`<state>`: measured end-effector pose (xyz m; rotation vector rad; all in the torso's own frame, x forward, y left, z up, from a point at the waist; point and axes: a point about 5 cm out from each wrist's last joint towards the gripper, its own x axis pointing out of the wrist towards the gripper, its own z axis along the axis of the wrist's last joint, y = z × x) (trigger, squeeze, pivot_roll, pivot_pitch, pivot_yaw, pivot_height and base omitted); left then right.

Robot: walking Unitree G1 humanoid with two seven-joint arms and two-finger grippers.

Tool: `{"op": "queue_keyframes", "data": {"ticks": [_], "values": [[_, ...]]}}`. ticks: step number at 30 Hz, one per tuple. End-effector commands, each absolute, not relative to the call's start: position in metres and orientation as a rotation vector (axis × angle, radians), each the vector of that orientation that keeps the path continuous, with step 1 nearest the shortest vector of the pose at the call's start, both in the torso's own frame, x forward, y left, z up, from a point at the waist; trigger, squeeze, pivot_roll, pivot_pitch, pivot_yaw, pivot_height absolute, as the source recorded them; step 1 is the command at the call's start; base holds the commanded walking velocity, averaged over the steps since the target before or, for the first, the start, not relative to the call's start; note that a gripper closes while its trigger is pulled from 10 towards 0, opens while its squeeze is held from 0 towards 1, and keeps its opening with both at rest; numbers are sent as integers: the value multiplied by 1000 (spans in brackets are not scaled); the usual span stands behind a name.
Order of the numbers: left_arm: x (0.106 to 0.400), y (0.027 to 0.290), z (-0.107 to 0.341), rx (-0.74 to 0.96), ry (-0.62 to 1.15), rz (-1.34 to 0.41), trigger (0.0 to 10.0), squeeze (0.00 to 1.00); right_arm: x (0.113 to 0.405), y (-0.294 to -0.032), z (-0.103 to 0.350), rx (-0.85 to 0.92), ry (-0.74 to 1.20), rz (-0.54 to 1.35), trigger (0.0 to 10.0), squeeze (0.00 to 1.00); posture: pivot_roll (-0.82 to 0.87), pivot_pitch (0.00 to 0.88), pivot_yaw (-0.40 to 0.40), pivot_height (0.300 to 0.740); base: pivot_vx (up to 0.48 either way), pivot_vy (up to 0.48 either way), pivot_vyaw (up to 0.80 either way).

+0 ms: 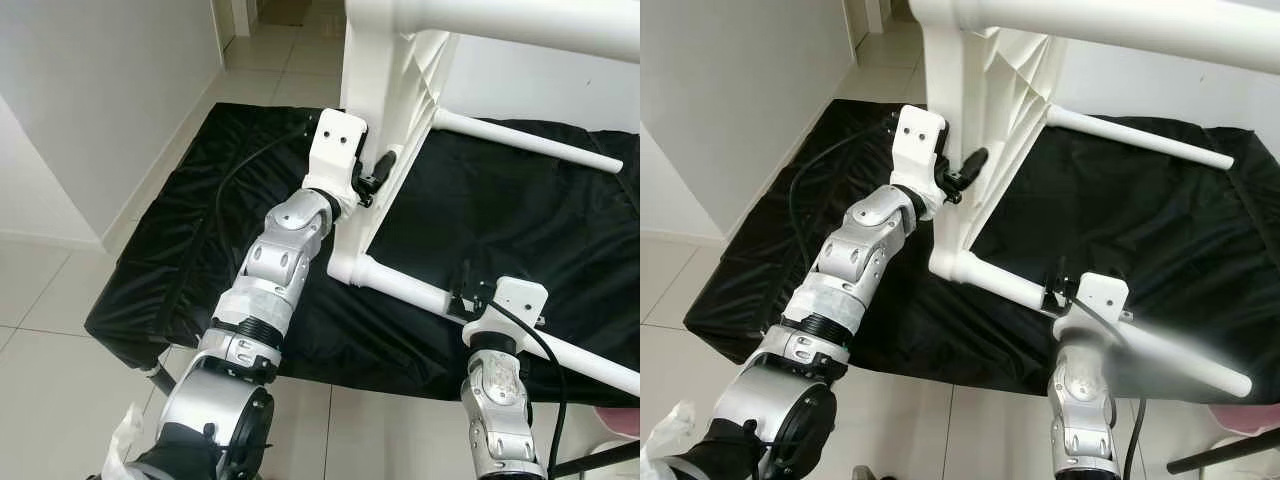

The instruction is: Building children table

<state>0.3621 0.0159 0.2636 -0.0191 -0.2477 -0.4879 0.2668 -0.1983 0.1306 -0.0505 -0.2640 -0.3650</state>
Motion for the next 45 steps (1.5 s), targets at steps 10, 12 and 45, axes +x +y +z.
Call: {"op": "queue_keyframes", "data": {"ticks": [10, 12, 45], "values": [[342, 56, 251, -26, -275, -271, 0, 0, 268, -194, 127, -57, -252, -354, 10000, 0, -64, 105, 43, 740, 0, 0, 0], [335, 70, 253, -7, -293, -241, 0, 0, 270, -194, 127, -60, -250, -343, 10000, 0, -59, 104, 38, 740, 0, 0, 0], [283, 112, 232, 150, -270, -215, 10000, 1000, 298, -184, 130, -74, -261, -228, 10000, 0, 9, 100, -42, 740, 0, 0, 0]]}}
